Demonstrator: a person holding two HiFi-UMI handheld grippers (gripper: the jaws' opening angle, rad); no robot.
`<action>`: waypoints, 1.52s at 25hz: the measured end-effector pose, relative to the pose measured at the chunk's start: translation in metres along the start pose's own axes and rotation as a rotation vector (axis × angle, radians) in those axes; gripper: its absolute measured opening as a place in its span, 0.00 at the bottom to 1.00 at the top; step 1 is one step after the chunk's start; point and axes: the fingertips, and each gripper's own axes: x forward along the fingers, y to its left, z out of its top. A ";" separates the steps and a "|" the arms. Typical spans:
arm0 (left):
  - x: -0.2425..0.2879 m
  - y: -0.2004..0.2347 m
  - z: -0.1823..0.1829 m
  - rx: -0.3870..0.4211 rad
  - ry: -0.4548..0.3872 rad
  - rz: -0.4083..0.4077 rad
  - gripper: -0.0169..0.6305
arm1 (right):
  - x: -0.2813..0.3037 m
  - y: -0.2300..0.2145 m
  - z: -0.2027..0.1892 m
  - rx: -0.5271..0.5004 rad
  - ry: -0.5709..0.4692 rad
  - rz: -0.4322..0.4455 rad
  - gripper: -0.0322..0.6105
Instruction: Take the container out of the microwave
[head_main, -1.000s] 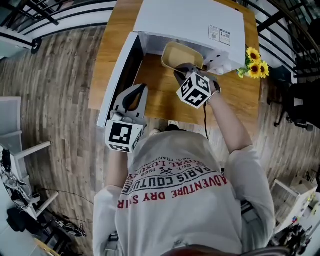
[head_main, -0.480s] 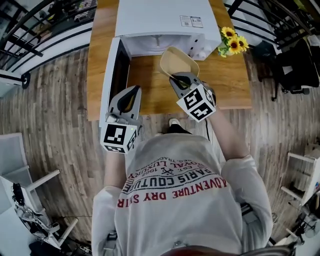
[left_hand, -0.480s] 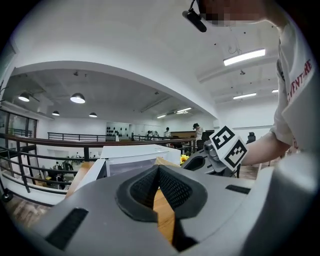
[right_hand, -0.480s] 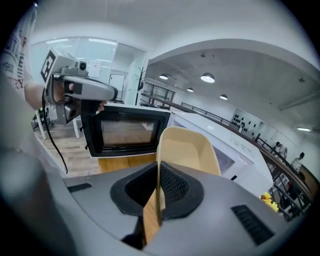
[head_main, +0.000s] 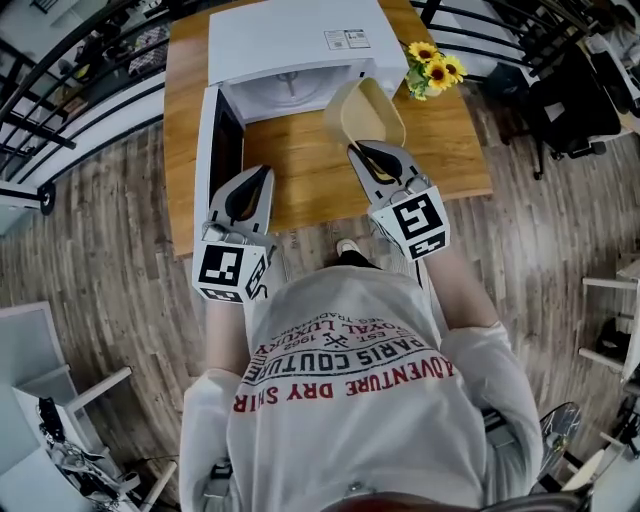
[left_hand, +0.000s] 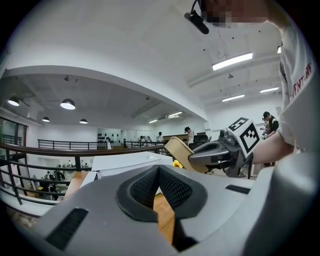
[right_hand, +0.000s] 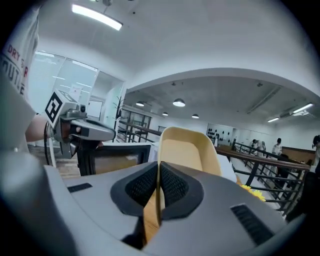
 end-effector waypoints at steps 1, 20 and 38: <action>-0.001 -0.001 0.002 0.003 -0.005 -0.002 0.05 | -0.005 -0.002 0.004 0.002 -0.022 -0.022 0.11; -0.011 -0.002 0.021 0.028 -0.047 0.079 0.05 | -0.022 -0.017 0.020 0.085 -0.179 -0.121 0.10; 0.010 0.007 0.028 0.010 -0.076 0.119 0.05 | -0.005 -0.035 0.023 0.090 -0.208 -0.156 0.10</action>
